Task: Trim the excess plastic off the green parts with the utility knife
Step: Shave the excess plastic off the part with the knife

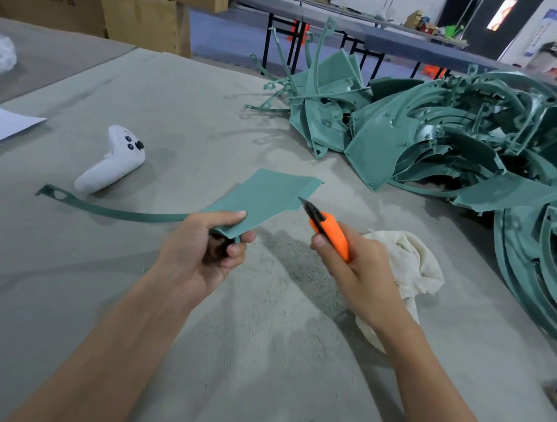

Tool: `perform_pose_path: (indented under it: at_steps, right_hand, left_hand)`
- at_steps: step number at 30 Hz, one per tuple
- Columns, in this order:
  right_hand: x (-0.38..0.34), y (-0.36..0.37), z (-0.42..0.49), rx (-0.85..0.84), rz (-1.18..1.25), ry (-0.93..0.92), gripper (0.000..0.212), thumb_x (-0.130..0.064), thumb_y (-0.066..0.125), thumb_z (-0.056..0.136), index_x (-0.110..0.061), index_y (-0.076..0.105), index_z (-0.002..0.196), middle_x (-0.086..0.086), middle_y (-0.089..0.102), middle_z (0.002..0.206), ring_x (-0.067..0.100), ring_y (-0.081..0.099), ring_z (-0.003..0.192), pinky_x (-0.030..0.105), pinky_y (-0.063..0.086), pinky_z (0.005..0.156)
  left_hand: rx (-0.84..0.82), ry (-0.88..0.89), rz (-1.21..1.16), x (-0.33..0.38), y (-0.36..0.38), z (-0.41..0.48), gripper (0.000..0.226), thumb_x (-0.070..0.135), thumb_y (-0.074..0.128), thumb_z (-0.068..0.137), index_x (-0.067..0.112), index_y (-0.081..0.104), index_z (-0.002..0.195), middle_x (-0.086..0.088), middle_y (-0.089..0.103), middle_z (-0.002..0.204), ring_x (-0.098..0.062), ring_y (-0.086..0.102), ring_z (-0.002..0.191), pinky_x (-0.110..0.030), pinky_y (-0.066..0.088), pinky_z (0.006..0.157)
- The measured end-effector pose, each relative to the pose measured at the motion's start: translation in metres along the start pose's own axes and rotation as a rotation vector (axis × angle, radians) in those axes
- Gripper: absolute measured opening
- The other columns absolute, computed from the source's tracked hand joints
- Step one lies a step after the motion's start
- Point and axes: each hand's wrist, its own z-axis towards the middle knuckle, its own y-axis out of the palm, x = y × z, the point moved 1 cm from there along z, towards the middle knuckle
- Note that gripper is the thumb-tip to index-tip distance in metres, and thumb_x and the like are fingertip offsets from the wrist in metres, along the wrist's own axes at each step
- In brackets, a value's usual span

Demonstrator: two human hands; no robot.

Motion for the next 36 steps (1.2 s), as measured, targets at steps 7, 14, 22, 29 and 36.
perform_pose_path:
  at_steps: [7,14,22,29,36]
  right_hand:
    - [-0.002,-0.008,-0.002,-0.012,0.058,0.043,0.039,-0.055,0.049,0.092,-0.018,0.061,0.084,0.0,0.051,0.058,0.013,0.047,0.045,0.032,0.038,0.044]
    - [-0.003,-0.005,0.0,-0.138,0.028,0.015,0.047,-0.054,0.049,0.092,-0.009,0.061,0.085,0.003,0.05,0.058,0.015,0.044,0.045,0.03,0.035,0.046]
    - [0.003,-0.011,0.002,-0.046,0.17,0.114,0.04,-0.056,0.05,0.089,-0.018,0.061,0.081,-0.016,0.049,0.054,0.004,0.045,0.047,0.022,0.037,0.045]
    - [-0.006,-0.002,0.0,-0.157,0.072,0.04,0.041,-0.056,0.051,0.09,-0.017,0.063,0.082,-0.002,0.049,0.054,0.01,0.044,0.045,0.036,0.038,0.046]
    - [0.005,-0.017,0.003,-0.015,0.297,0.217,0.037,-0.051,0.057,0.09,-0.016,0.062,0.079,-0.009,0.046,0.052,0.009,0.041,0.045,0.023,0.035,0.042]
  left_hand:
    - [-0.008,0.0,0.006,-0.001,0.0,0.001,0.015,0.003,0.054,0.087,0.008,0.055,0.073,-0.008,0.052,0.052,-0.01,0.036,0.034,-0.017,0.025,0.03]
    - [-0.02,0.006,0.028,-0.001,0.001,0.001,0.017,0.003,0.053,0.088,0.008,0.056,0.072,-0.007,0.052,0.051,-0.009,0.036,0.033,-0.017,0.024,0.031]
    - [0.004,-0.01,0.006,-0.001,-0.001,0.001,0.017,0.002,0.054,0.086,0.009,0.054,0.071,-0.007,0.05,0.051,-0.01,0.035,0.033,-0.017,0.023,0.03]
    - [-0.013,-0.018,0.01,0.0,0.0,0.0,0.018,0.002,0.053,0.086,0.009,0.053,0.07,-0.006,0.049,0.05,-0.009,0.034,0.033,-0.017,0.023,0.03]
    - [0.029,-0.019,0.001,0.0,0.001,-0.001,0.021,0.001,0.055,0.085,0.01,0.051,0.065,-0.006,0.048,0.048,-0.01,0.032,0.032,-0.015,0.022,0.031]
